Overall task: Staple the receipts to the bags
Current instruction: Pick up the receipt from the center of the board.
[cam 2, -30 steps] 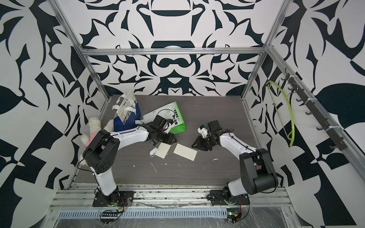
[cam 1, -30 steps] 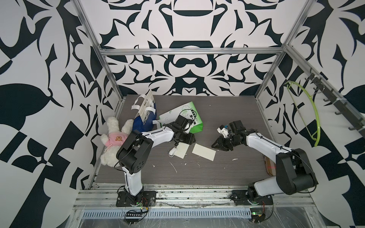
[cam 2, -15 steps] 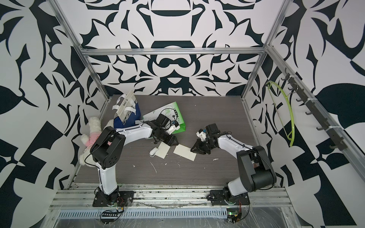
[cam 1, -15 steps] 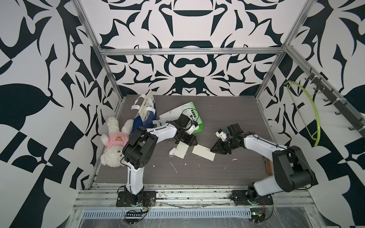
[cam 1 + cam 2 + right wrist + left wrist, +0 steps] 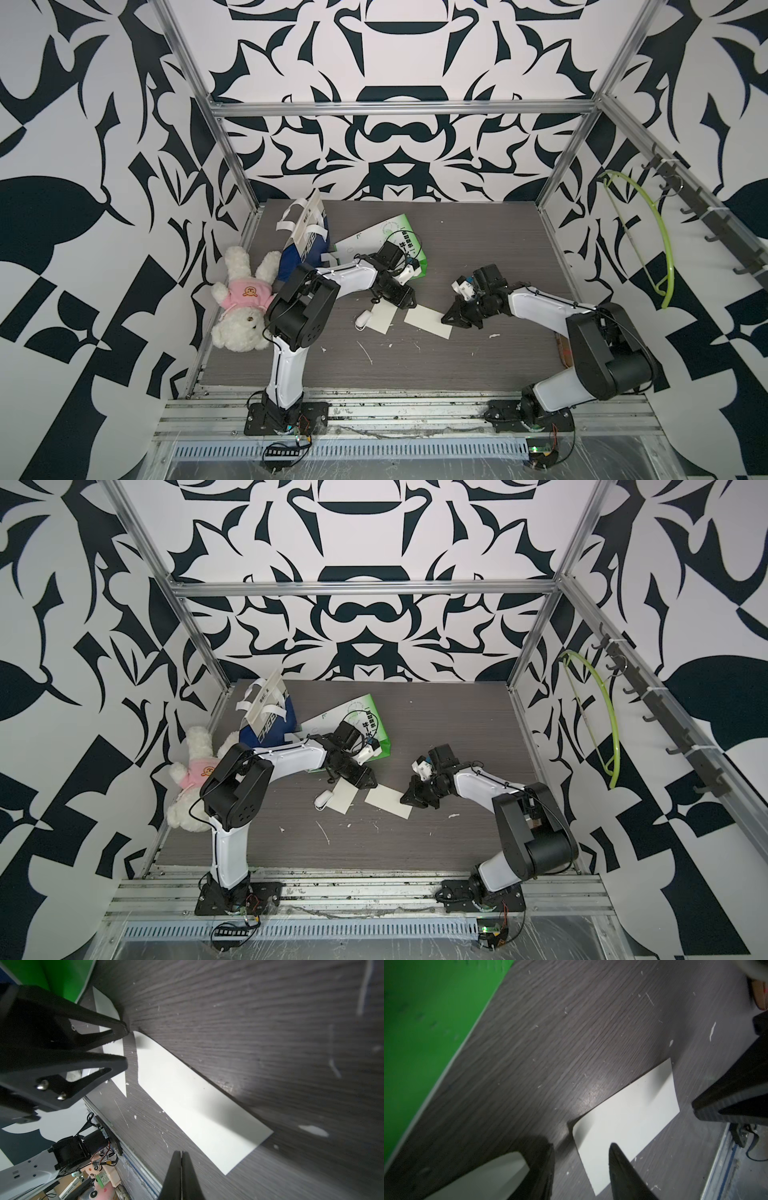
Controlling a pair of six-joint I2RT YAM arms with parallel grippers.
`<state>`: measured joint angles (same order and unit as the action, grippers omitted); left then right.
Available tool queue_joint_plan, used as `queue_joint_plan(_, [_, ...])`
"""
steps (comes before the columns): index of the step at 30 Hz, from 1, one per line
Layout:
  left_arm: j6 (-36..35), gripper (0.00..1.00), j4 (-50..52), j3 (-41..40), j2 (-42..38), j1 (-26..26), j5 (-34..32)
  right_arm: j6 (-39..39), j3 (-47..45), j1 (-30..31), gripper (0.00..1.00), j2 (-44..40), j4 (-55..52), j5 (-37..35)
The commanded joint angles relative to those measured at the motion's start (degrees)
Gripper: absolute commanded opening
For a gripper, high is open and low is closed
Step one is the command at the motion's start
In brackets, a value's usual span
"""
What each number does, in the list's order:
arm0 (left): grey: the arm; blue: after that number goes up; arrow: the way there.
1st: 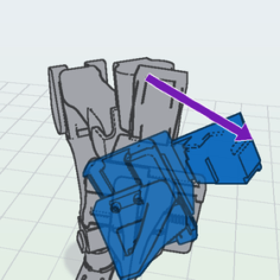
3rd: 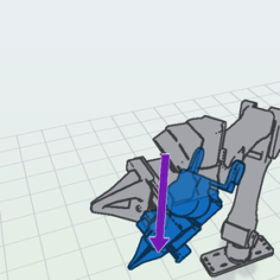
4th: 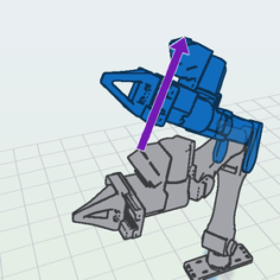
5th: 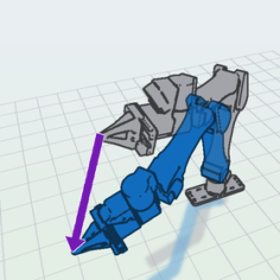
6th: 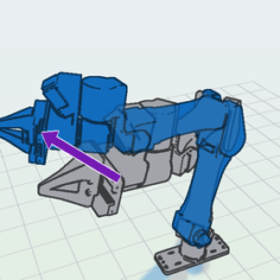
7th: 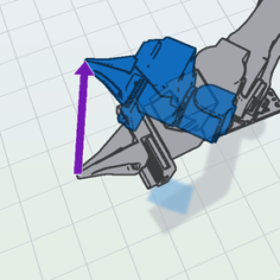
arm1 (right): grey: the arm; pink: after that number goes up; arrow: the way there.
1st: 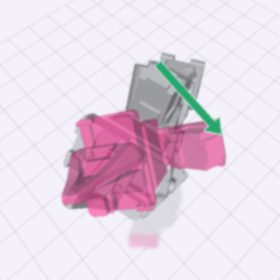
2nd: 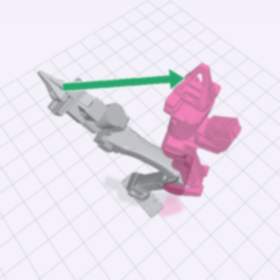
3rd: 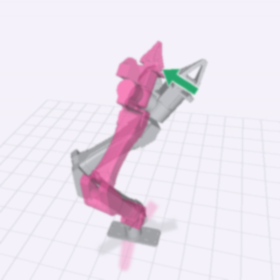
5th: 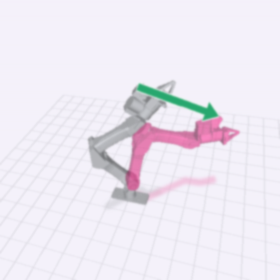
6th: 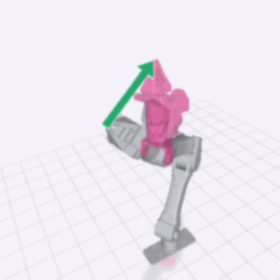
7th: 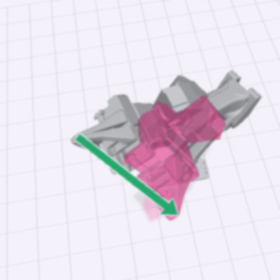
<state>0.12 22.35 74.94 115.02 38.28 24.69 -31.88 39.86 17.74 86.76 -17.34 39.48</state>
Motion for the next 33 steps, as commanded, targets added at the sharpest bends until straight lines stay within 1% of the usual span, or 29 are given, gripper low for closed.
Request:
queue_joint_plan(1, [0.14, 0.45, 0.42, 1.80, 1.51, 0.26, 0.61, -1.98, -0.81, 0.28, 0.02, 0.34, 1.83, -1.42])
queue_joint_plan(3, [0.14, 0.45, 0.41, 1.95, 1.69, 0.35, 0.67, -2.13, -1.07, 0.23, 0.00, 0.56, 1.88, -1.73])
queue_joint_plan(13, [0.56, 0.44, 0.77, 1.84, 2.22, 1.01, 1.34, -3.33, -1.08, 0.25, 0.00, 1.48, 1.96, -4.84])
queue_joint_plan(20, [0.76, 0.44, 1.12, 2.19, 3.23, 1.09, 0.19, -3.36, -1.43, 0.25, 0.00, 1.68, 1.63, -6.37])
queue_joint_plan(24, [1.01, 0.42, 1.20, 2.66, 4.06, 1.09, 0.35, -3.02, -1.38, 0.28, 0.00, 2.10, 0.58, -7.85])
queue_joint_plan(28, [1.39, 0.41, 1.28, 2.89, 4.33, 1.09, -1.07, -2.93, -1.02, 0.28, 0.00, 2.45, 0.18, -8.72])
queue_joint_plan(31, [1.11, 0.39, 2.45, 3.53, 4.92, 1.09, -0.36, -2.88, -0.75, 0.28, 0.00, 2.63, -0.14, -9.03])
queue_joint_plan(33, [1.02, 0.36, 3.09, 3.62, 5.08, 1.09, -0.17, -2.79, -0.66, 0.21, 0.00, 2.67, -0.36, -9.29])
